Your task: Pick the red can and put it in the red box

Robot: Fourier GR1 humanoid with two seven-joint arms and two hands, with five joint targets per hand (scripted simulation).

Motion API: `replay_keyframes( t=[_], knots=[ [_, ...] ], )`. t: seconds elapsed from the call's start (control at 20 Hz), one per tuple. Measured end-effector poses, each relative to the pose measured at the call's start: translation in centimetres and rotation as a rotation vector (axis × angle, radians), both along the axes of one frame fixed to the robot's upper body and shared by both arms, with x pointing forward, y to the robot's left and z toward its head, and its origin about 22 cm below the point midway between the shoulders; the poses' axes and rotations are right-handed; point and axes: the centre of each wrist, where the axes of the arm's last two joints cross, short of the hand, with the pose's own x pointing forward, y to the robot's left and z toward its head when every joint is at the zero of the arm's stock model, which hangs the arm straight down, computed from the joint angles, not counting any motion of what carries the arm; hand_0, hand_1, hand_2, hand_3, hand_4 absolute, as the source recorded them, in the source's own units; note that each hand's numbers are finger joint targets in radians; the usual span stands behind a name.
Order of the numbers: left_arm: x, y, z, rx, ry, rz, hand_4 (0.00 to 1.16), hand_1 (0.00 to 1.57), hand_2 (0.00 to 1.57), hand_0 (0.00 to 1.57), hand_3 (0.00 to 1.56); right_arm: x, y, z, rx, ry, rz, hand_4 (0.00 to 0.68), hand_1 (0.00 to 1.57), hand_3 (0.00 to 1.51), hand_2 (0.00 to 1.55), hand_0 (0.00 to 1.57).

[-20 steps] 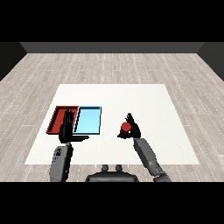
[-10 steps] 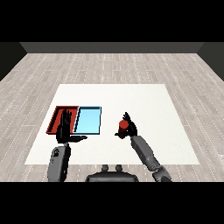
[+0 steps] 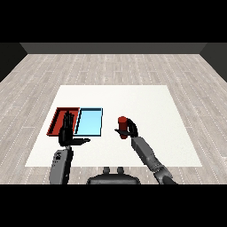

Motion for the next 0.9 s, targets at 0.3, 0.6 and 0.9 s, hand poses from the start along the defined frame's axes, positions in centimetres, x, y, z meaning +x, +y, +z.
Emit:
replay_keyframes(
  t=[0.3,0.6,0.9],
  knots=[
    [0.3,0.2,0.2,0.000,0.005,0.002,0.00,0.00,0.00,0.00,0.00,0.4,0.3,0.7,-0.055,-0.010,-0.019,0.598,1.48,1.39,1.44,1.48],
    [0.2,-0.2,0.1,0.002,0.014,-0.013,0.00,0.00,0.00,0.00,0.00,0.6,0.6,2.1,-0.095,-0.049,-0.006,0.615,1.44,1.37,1.43,1.44],
    [0.2,-1.0,0.0,0.006,0.017,-0.050,0.00,0.00,0.00,0.00,0.00,-0.1,1.1,4.4,-0.118,-0.153,0.015,0.615,1.42,1.37,1.43,1.42]
  ],
)
